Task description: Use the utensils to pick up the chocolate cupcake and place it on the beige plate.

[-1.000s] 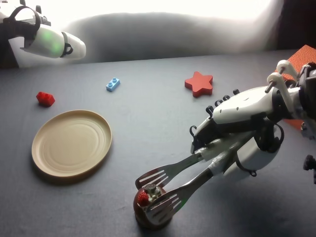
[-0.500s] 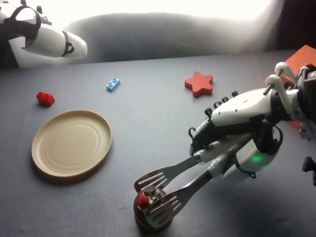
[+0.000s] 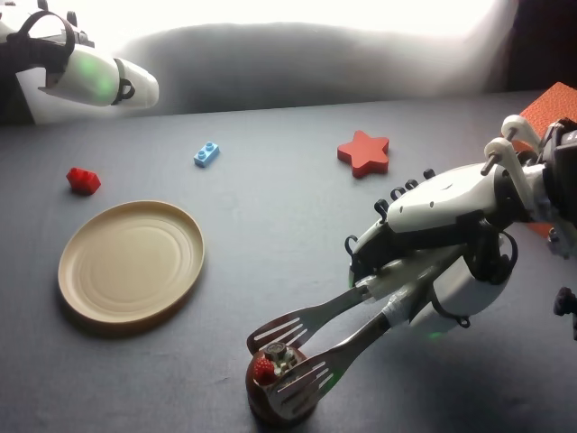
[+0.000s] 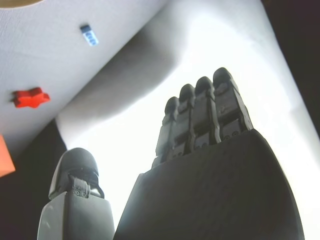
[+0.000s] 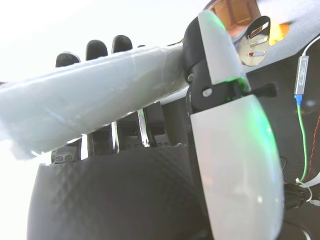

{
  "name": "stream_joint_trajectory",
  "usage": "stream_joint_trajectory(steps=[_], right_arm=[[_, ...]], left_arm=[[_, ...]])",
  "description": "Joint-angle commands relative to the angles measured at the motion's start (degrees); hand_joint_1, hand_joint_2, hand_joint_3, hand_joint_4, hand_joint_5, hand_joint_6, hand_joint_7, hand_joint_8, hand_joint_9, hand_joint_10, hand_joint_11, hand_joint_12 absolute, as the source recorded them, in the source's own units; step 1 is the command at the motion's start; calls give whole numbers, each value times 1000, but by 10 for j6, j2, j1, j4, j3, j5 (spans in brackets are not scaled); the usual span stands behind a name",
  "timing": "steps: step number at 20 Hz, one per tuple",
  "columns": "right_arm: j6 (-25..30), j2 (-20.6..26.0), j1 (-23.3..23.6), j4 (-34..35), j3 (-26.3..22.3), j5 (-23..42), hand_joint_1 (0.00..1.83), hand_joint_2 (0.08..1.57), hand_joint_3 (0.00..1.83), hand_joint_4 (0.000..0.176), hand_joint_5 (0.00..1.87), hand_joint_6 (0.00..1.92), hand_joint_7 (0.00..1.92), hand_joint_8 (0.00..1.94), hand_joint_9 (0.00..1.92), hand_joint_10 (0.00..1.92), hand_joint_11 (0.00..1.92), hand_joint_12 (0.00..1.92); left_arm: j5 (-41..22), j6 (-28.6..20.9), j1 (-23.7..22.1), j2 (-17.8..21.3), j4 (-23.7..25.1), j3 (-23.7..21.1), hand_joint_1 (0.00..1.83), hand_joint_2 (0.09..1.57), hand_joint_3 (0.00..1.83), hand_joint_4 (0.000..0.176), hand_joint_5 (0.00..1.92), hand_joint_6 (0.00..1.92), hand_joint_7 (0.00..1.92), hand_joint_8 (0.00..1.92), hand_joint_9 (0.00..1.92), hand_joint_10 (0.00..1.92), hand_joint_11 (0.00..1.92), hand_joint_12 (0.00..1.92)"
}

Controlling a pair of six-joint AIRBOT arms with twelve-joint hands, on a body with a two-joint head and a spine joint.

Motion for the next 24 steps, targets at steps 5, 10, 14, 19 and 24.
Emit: stream_joint_trajectory(steps=[5, 10, 14, 19, 24], right_arm=[[-6, 7, 16, 12, -1, 36, 1141, 1262, 4, 0, 625, 1183, 682, 1448, 437, 1416, 387, 1824], [-15, 10, 20, 12, -3, 30, 1322, 1284, 0, 0, 563, 1265, 661, 1584, 711, 1672, 605, 1727], [-33, 12, 20, 12, -7, 27, 1361, 1249, 2, 0, 743, 1117, 656, 1564, 686, 1671, 686, 1792], [-78, 33, 21, -52, -55, 75, 1342, 1257, 0, 0, 768, 964, 680, 1613, 658, 1750, 612, 1881], [-77, 42, 10, -99, -79, 119, 1327, 1288, 1, 0, 681, 1125, 624, 1678, 590, 1747, 541, 1881]], left_arm=[[-13, 1, -7, 5, 36, 1, 97, 1152, 1, 0, 71, 4, 98, 8, 73, 10, 0, 0], [-13, 1, -7, 5, 36, 1, 76, 1151, 0, 0, 65, 4, 83, 4, 56, 4, 0, 0], [-13, 1, -7, 5, 36, 1, 72, 1154, 1, 0, 57, 0, 78, 1, 55, 3, 0, 0], [-13, 1, -8, 5, 36, 1, 70, 1154, 1, 0, 60, 0, 75, 0, 42, 0, 0, 0], [-13, 1, -8, 5, 36, 2, 89, 1152, 0, 0, 58, 0, 80, 1, 53, 5, 0, 0]])
